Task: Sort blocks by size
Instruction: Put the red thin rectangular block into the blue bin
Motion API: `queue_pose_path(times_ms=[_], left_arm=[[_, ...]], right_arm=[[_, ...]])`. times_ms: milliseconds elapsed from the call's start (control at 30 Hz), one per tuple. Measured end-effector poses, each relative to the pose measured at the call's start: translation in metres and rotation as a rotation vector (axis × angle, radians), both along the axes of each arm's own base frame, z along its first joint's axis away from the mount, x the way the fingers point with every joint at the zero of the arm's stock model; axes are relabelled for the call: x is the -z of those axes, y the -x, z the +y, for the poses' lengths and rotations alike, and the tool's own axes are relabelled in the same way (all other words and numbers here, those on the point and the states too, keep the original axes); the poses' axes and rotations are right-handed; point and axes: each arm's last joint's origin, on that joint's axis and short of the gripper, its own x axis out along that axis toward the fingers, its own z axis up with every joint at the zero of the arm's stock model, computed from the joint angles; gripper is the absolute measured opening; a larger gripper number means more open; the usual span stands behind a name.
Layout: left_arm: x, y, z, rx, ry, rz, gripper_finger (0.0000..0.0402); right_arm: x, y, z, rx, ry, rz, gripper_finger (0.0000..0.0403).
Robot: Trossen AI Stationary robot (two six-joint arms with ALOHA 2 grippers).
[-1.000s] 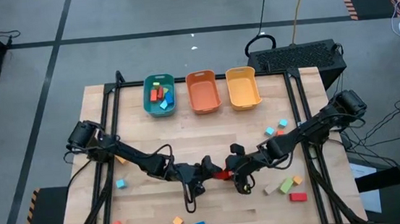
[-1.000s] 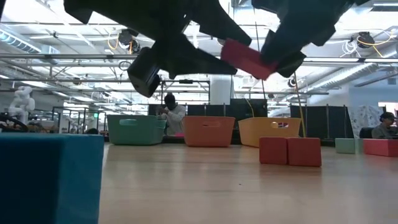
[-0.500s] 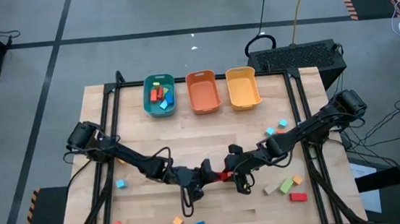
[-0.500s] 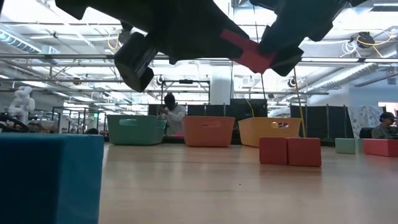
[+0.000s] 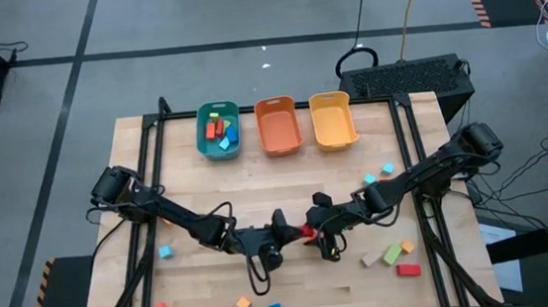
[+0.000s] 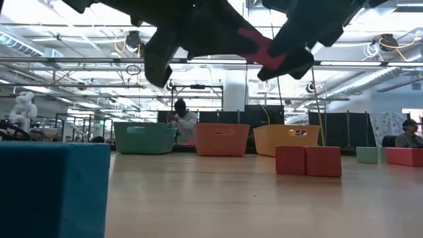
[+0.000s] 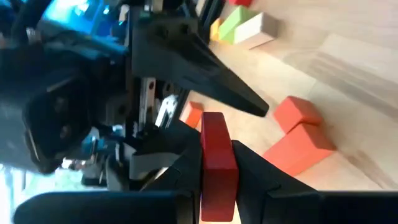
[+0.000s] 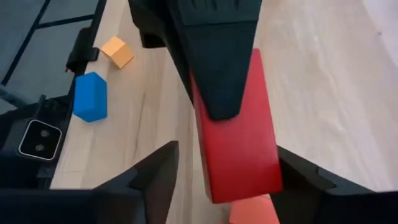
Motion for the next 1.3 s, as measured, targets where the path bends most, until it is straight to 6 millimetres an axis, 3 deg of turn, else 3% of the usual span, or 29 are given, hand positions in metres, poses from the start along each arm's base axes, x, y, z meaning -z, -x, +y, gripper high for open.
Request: queue_pose_path(times_ms=[133, 367, 567, 867, 1300], left_arm=[[-0.009, 0.001, 0.006, -0.099, 0.09, -0.036, 0.0063], [-0.034, 0.013, 0.017, -0.328, 0.178, -0.132, 0.0063], [-0.056, 0.023, 0.035, -0.487, 0.283, -0.19, 0.0063], [-0.065, 0.036, 0.09, -0.767, 0.451, -0.196, 0.0067], [-0.048, 0.054, 0.182, -1.195, 0.651, -0.169, 0.0069]], right_arm=[[-0.008, 0.011, -0.006, 0.043, 0.048, 0.033, 0.0232], [-0.013, 0.039, -0.018, 0.284, 0.23, 0.145, 0.0232], [-0.011, 0.046, -0.016, 0.319, 0.24, 0.184, 0.0231], [-0.007, 0.051, -0.019, 0.397, 0.309, 0.215, 0.0231], [0.002, 0.08, -0.031, 0.566, 0.367, 0.471, 0.0231]])
